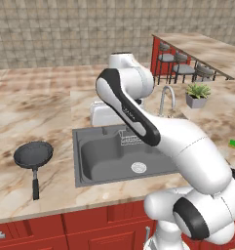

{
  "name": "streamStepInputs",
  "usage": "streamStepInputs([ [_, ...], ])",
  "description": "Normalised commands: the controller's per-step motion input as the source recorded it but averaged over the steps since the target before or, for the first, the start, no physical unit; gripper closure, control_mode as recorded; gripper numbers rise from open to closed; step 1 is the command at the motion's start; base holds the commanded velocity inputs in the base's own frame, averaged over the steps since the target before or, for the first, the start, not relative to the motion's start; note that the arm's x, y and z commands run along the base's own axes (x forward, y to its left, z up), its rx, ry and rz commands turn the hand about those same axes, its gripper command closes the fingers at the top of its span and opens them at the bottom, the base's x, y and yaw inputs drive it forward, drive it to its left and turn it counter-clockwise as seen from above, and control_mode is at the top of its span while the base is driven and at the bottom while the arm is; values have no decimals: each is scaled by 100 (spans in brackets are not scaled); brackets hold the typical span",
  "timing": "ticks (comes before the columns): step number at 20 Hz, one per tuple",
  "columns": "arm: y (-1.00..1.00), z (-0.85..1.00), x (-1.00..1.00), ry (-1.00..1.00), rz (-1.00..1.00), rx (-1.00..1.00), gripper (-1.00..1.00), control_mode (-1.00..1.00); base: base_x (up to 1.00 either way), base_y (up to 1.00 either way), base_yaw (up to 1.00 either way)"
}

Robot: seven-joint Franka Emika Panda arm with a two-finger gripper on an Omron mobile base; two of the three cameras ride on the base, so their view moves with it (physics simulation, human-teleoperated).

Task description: Pick the pan and sponge and place them into the sink. Then turn on the water.

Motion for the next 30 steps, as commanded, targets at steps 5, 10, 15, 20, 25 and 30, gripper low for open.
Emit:
streamStepInputs([
  [5,47,-38,-7,-2,4,0,-100,-100,0,0,0],
  [10,51,-41,0,3,2,0,-100,-100,0,0,0],
  [15,54,-7,0,7,0,-4,-100,-100,0,0,0],
  [20,48,0,1,14,-1,-2,-100,-100,0,0,0],
  [25,42,0,0,14,-2,0,-100,-100,0,0,0],
  [30,29,-1,-3,13,-2,-3,-100,-100,0,0,0],
])
